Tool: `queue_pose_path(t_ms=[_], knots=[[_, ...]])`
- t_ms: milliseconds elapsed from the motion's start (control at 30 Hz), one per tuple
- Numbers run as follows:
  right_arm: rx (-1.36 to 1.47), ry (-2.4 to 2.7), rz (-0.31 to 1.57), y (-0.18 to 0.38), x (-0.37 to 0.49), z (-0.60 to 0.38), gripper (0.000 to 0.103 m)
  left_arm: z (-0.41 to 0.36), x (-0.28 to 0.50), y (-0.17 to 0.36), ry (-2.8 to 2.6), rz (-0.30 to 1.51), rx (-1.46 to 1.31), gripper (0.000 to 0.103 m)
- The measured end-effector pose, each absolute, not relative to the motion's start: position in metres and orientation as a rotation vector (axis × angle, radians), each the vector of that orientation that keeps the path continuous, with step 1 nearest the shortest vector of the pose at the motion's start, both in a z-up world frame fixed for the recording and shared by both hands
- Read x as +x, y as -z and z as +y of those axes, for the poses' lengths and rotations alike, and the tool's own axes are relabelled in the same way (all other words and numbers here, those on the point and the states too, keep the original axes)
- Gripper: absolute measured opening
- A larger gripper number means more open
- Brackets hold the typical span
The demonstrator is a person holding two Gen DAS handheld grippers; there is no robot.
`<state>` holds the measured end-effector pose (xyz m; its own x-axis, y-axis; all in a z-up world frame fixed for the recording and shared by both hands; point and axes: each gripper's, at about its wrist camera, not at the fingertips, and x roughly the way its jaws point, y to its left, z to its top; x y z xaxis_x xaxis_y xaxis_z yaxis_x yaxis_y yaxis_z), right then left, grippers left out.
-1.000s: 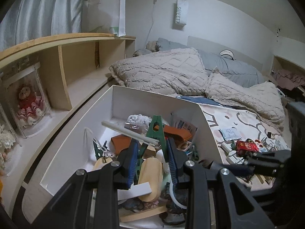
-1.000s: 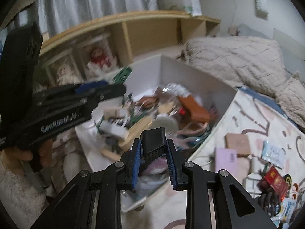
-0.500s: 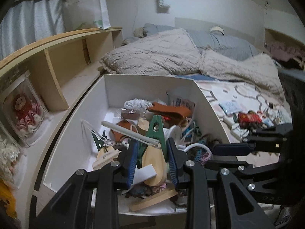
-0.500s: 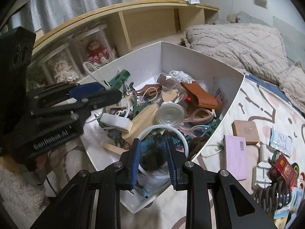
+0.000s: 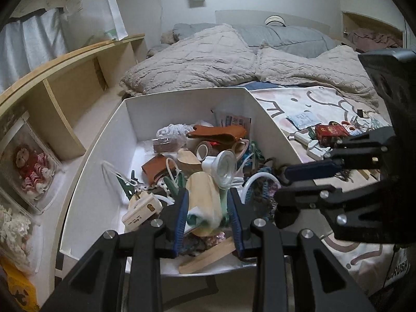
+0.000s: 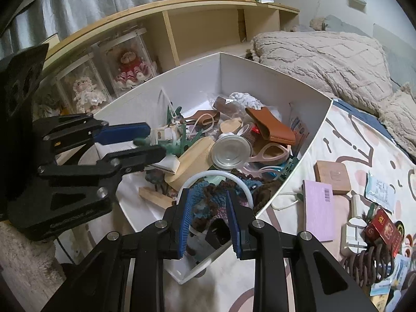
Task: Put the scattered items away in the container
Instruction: 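Open both tools to drop the plug and clothespin into the SHOES box, then withdraw both open tools from the box back over the bed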
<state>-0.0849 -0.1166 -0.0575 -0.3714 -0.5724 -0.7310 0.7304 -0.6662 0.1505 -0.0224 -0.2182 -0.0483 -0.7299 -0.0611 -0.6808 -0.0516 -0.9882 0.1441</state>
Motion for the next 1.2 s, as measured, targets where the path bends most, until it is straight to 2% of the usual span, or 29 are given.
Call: queue_pose_path(t_ms=[200, 333, 767, 867, 1067, 1100, 1133, 1167, 1200], knots=[[1.009, 2.092, 0.246, 0.056, -0.086, -0.114, 0.027, -0.218, -0.023, 0.047, 2.907, -0.223, 1.137, 0.031], [1.005, 2.091, 0.233, 0.055, -0.086, -0.113, 0.027, -0.218, -0.025, 0.048, 2.896, -0.21, 1.138, 0.044], [0.974, 2.111, 0.227, 0.05, -0.085, -0.109, 0.027, -0.216, -0.024, 0.041, 2.902, -0.181, 1.094, 0.045], [0.96, 2.126, 0.224, 0.049, -0.086, -0.106, 0.027, -0.215, -0.024, 0.038, 2.902, -0.164, 1.067, 0.055], [0.933, 2.2, 0.191, 0.046, -0.091, -0.091, 0.028, -0.212, -0.021, 0.03, 2.903, -0.133, 1.006, 0.063], [0.928, 2.211, 0.182, 0.045, -0.092, -0.088, 0.043, -0.211, -0.021, 0.029, 2.903, -0.129, 0.995, 0.063], [0.922, 2.223, 0.172, 0.043, -0.092, -0.085, 0.073, -0.21, -0.02, 0.027, 2.904, -0.127, 0.985, 0.064], [0.91, 2.231, 0.16, 0.041, -0.092, -0.082, 0.084, -0.209, -0.02, 0.026, 2.905, -0.124, 0.976, 0.064], [0.89, 2.233, 0.148, 0.039, -0.09, -0.079, 0.089, -0.208, -0.019, 0.024, 2.905, -0.121, 0.967, 0.064]])
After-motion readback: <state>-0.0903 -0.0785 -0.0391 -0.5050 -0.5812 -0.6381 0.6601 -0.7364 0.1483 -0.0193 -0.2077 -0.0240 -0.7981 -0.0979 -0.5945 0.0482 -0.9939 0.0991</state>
